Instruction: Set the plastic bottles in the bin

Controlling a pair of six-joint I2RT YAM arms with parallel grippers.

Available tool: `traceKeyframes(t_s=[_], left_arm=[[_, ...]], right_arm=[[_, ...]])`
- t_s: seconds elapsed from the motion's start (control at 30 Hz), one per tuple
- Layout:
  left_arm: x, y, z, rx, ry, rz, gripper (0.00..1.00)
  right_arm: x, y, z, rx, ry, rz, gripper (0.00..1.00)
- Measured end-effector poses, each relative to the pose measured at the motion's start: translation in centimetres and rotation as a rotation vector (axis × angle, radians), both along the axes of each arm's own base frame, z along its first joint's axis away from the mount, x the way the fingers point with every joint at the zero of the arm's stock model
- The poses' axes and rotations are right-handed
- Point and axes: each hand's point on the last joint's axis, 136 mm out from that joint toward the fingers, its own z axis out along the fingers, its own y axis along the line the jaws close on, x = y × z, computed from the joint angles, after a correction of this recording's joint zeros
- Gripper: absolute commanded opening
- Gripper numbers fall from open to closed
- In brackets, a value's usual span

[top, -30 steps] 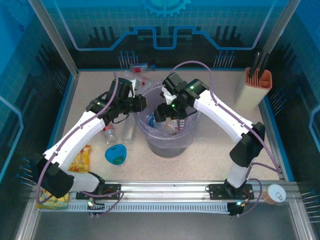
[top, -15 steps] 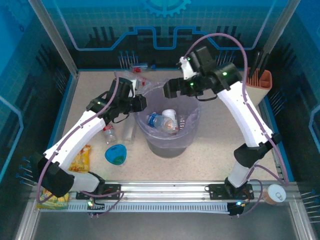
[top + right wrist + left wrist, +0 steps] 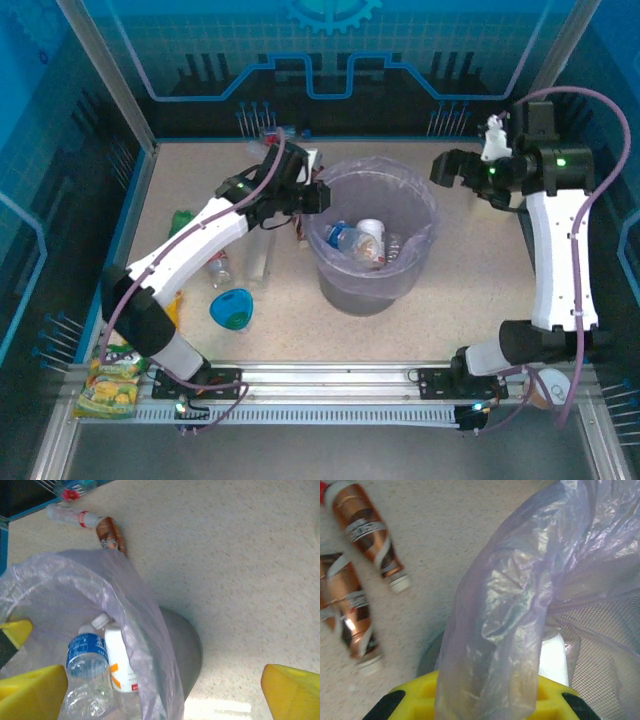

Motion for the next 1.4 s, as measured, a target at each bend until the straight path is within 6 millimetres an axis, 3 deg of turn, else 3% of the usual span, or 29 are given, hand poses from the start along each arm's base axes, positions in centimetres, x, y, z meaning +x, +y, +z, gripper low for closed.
traceKeyframes(t_s=[0.23,0.3,0.4,0.63,0.8,0.97,1.1,1.23,1.4], left_arm=[[1.9,-6.0,0.3,-0.036,-0.019,-0.099,0.00],[1.9,-6.9,0.4,-0.038,-0.024,-0.123,0.19],[1.8,-7.0,0.4,-0.031,-0.030,-0.134,0.41],[1.4,-6.3,0.1,0.002,-0.019,-0.138,0.77],[0.9,-5.1,1.8,0.000,-0.041,-0.133,0.99],[1.1,-2.2,5.2,-0.044,-0.099,-0.090,0.99],[2.7,2.4,6.9,-0.145,-0.110,0.004,0.99],[6.7,8.3,6.7,-0.214,-0.106,0.170,0.99],[12.8,14.6,3.4,-0.279,-0.063,0.385,0.97]], right_arm=[[-3.2,-2.0,-3.0,0.042,0.079,-0.055,1.00],[-3.5,-2.2,-3.9,0.056,0.104,-0.064,1.00],[-3.3,-2.2,-4.5,0.069,0.111,-0.063,0.99],[-2.0,-2.0,-4.5,0.085,0.066,-0.050,0.98],[-1.4,-2.0,-5.0,0.093,0.058,-0.052,0.99],[-0.9,-2.1,-4.8,0.091,0.036,-0.052,0.99],[-0.7,-2.1,-4.7,0.091,0.026,-0.052,0.99],[-0.7,-1.9,-4.7,0.102,0.026,-0.045,0.98],[-1.1,-1.4,-5.6,0.127,0.050,-0.033,0.97]])
